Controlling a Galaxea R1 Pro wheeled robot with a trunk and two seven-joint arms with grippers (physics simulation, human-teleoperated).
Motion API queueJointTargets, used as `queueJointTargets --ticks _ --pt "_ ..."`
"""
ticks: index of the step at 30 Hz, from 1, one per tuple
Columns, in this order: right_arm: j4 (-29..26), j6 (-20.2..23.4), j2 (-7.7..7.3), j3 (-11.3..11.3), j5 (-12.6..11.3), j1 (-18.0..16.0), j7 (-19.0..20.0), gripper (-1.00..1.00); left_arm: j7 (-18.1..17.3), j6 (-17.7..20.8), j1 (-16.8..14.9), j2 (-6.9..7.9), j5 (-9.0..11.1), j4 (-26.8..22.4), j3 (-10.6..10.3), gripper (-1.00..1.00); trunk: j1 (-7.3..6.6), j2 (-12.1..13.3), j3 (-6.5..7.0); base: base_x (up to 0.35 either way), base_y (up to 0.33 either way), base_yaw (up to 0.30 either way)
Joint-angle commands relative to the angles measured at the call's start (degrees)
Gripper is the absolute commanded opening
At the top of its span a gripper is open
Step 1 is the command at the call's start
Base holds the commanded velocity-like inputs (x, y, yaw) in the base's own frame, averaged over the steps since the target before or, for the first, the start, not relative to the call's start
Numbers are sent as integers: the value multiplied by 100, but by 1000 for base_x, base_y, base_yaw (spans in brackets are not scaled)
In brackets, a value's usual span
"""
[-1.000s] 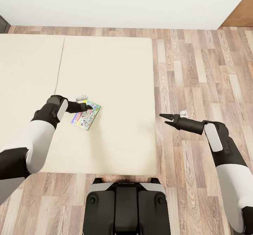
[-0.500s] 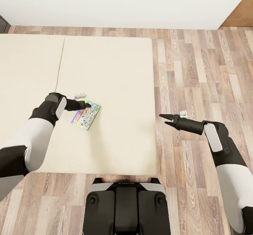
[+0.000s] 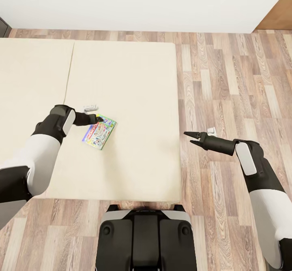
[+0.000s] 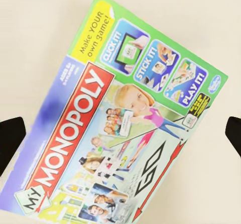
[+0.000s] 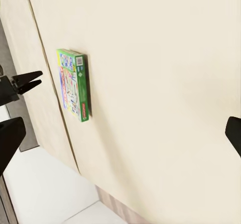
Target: Put all the toys in the child's room - the three board games (two on the bed and one on the table), the two jigsaw puzzles on the table, and the tennis ball on the table - inside the toy box on the table in the child's room.
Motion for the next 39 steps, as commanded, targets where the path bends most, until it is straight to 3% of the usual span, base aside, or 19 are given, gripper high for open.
queueJointTargets --ticks 1,10,39 --pt "0 26 1 -10 37 -3 43 100 33 27 -4 -3 -16 -4 25 100 3 -9 -10 0 0 0" --pt "0 26 1 -10 38 -3 42 100 216 1 -7 -7 -10 -4 25 100 3 -9 -54 0 0 0" --pt "0 26 -6 -10 38 -3 41 100 231 5 -7 95 -1 -4 34 100 3 -9 -288 0 0 0"
